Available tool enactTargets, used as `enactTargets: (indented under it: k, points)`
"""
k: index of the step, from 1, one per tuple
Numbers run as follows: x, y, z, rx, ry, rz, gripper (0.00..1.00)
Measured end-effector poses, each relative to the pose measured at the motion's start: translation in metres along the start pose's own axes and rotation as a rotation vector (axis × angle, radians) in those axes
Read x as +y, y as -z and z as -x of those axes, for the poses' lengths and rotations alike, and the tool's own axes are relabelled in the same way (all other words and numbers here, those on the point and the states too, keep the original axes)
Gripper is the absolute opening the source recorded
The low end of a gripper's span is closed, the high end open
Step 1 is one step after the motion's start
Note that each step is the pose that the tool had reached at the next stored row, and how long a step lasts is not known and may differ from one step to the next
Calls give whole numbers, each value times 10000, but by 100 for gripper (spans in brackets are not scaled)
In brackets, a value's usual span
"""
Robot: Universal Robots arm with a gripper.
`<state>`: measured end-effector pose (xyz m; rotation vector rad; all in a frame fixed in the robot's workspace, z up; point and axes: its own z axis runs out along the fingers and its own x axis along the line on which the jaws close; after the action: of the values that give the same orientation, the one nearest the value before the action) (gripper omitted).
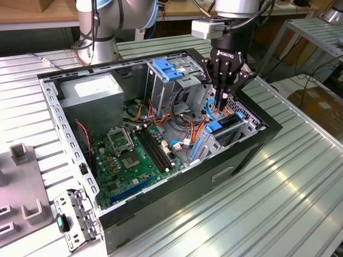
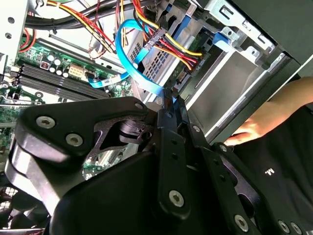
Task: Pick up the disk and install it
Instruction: 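Insert the second disk wire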
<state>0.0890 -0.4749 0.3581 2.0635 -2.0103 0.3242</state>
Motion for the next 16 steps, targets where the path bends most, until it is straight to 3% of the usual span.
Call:
enactTargets:
  k: [1, 3, 6, 7, 8, 12, 14, 16]
  points:
    - [3, -1, -2, -31, -3, -10, 16]
    - [6, -5, -12, -207, -4, -41, 16]
    - [12, -14, -38, -751, -7, -94, 16]
    - [13, -17, -48, -874, -10, -110, 16]
    - [14, -20, -56, -903, -11, -119, 16]
    - [14, -28, -78, -906, -14, -142, 16]
    - [21, -44, -119, -1024, -47, -285, 16]
    - [27, -74, -193, -1235, -81, -407, 16]
